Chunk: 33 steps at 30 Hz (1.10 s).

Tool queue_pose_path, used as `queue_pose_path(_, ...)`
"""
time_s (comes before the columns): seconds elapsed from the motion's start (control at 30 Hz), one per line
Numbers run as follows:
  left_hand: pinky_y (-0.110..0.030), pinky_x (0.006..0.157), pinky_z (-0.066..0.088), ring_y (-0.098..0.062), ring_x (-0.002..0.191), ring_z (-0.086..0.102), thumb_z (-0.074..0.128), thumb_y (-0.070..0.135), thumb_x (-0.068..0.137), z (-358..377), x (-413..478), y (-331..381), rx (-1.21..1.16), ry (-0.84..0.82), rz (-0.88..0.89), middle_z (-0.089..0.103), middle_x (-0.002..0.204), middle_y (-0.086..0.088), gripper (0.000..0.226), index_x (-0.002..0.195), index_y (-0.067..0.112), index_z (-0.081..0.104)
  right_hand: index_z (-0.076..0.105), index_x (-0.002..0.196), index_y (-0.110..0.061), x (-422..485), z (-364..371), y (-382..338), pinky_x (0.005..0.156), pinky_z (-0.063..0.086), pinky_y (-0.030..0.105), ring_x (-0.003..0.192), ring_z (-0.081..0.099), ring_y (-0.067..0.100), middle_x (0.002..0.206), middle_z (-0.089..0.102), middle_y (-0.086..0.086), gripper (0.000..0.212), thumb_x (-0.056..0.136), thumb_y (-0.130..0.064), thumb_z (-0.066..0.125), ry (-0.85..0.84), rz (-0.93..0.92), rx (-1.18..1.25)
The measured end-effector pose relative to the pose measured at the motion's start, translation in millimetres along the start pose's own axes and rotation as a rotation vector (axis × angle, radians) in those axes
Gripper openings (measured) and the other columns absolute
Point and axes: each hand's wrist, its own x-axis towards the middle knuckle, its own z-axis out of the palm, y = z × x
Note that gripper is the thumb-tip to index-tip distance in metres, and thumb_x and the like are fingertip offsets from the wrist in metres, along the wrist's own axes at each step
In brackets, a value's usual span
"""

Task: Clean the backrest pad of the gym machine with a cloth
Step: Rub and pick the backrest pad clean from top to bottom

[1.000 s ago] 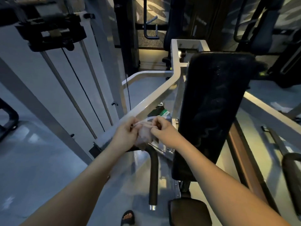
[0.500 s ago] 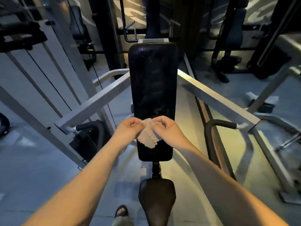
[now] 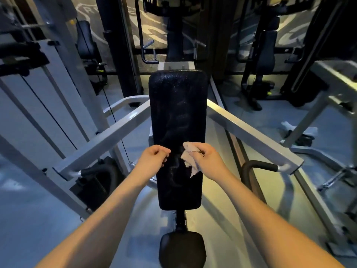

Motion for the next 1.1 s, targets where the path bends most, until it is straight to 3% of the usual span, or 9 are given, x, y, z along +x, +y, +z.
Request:
queue_pose_path(0.07, -0.036, 0.085, 0.056, -0.014, 0.082, 0.063, 0.05, 0.017, 0.101, -6, 23, -4, 0.021, 0.013, -0.002, 0.07, 0.09, 0.0, 0.024, 0.093, 0.022, 0.072, 0.063, 0.132, -0.031, 17, -4, 0, 0.087, 0.047, 0.021, 0.11, 0.062, 0.008, 0.118, 0.066, -0.016, 0.029, 0.105, -0.027, 0.055, 0.014, 0.046, -0.004)
queue_pose_path(0.2, -0.032, 0.072, 0.051, -0.019, 0.078, 0.059, 0.052, 0.008, 0.097, -18, 61, -8, 0.056, 0.018, 0.022, 0.068, 0.083, 0.001, 0.026, 0.088, 0.025, 0.067, 0.057, 0.114, -0.038, 48, -13, 1, 0.07, 0.046, 0.023, 0.092, 0.064, 0.01, 0.104, 0.066, -0.01, 0.013, 0.101, -0.035, 0.061, 0.07, 0.089, -0.005)
queue_pose_path(0.33, -0.039, 0.077, 0.054, -0.019, 0.074, 0.062, 0.055, 0.015, 0.094, -24, 86, 1, 0.086, 0.088, 0.026, 0.071, 0.087, 0.001, 0.018, 0.09, 0.029, 0.067, 0.067, 0.106, -0.035, 81, -26, -2, 0.073, 0.051, 0.022, 0.093, 0.066, 0.005, 0.1, 0.069, -0.014, 0.01, 0.099, -0.042, 0.066, 0.124, 0.094, 0.027)
queue_pose_path(0.47, -0.038, 0.075, 0.053, -0.018, 0.075, 0.062, 0.054, 0.018, 0.097, -15, 113, 29, 0.22, 0.107, 0.105, 0.069, 0.084, 0.004, 0.015, 0.092, 0.03, 0.063, 0.066, 0.115, -0.024, 119, -44, -5, 0.069, 0.05, 0.012, 0.086, 0.065, -0.006, 0.103, 0.066, -0.014, 0.023, 0.093, -0.025, 0.074, 0.136, 0.082, 0.172)
queue_pose_path(0.57, -0.034, 0.068, 0.051, -0.017, 0.071, 0.061, 0.056, 0.02, 0.096, -1, 126, 51, 0.284, 0.169, 0.126, 0.069, 0.084, 0.0, 0.013, 0.095, 0.03, 0.064, 0.064, 0.113, -0.025, 144, -56, 0, 0.07, 0.052, 0.011, 0.09, 0.066, 0.003, 0.104, 0.067, -0.011, 0.027, 0.09, -0.022, 0.076, 0.123, 0.066, 0.182)
queue_pose_path(0.67, -0.024, 0.066, 0.048, -0.018, 0.084, 0.064, 0.056, 0.019, 0.096, 15, 139, 77, 0.376, 0.186, 0.16, 0.069, 0.096, 0.001, 0.016, 0.108, 0.024, 0.066, 0.064, 0.11, -0.029, 175, -78, 12, 0.082, 0.057, 0.025, 0.1, 0.065, 0.012, 0.11, 0.066, -0.004, 0.018, 0.094, -0.024, 0.069, 0.163, -0.019, 0.124)
queue_pose_path(0.8, -0.025, 0.083, 0.043, -0.017, 0.109, 0.059, 0.057, 0.021, 0.097, 34, 168, 110, 0.535, 0.212, 0.233, 0.061, 0.122, 0.001, 0.029, 0.126, 0.019, 0.062, 0.065, 0.122, -0.024, 216, -117, 20, 0.081, 0.04, 0.009, 0.108, 0.056, 0.012, 0.119, 0.054, -0.002, 0.023, 0.099, -0.02, 0.062, 0.252, -0.194, -0.075)
queue_pose_path(0.97, -0.035, 0.11, 0.036, -0.023, 0.136, 0.041, 0.064, 0.026, 0.094, 45, 213, 143, 0.756, 0.285, 0.359, 0.043, 0.148, -0.004, 0.055, 0.145, 0.017, 0.046, 0.064, 0.129, -0.017, 264, -148, 11, 0.088, 0.034, 0.0, 0.107, 0.05, 0.006, 0.12, 0.051, -0.001, 0.034, 0.098, -0.005, 0.059, 0.232, -0.441, -0.229)
queue_pose_path(1.1, -0.051, 0.12, 0.023, -0.022, 0.153, 0.011, 0.069, 0.037, 0.09, 42, 248, 164, 0.972, 0.332, 0.332, 0.014, 0.167, 0.002, 0.086, 0.159, 0.024, 0.02, 0.069, 0.12, -0.01, 310, -147, -2, 0.086, 0.046, 0.023, 0.1, 0.056, 0.017, 0.111, 0.056, 0.009, 0.027, 0.097, -0.001, 0.059, 0.269, -0.653, -0.322)
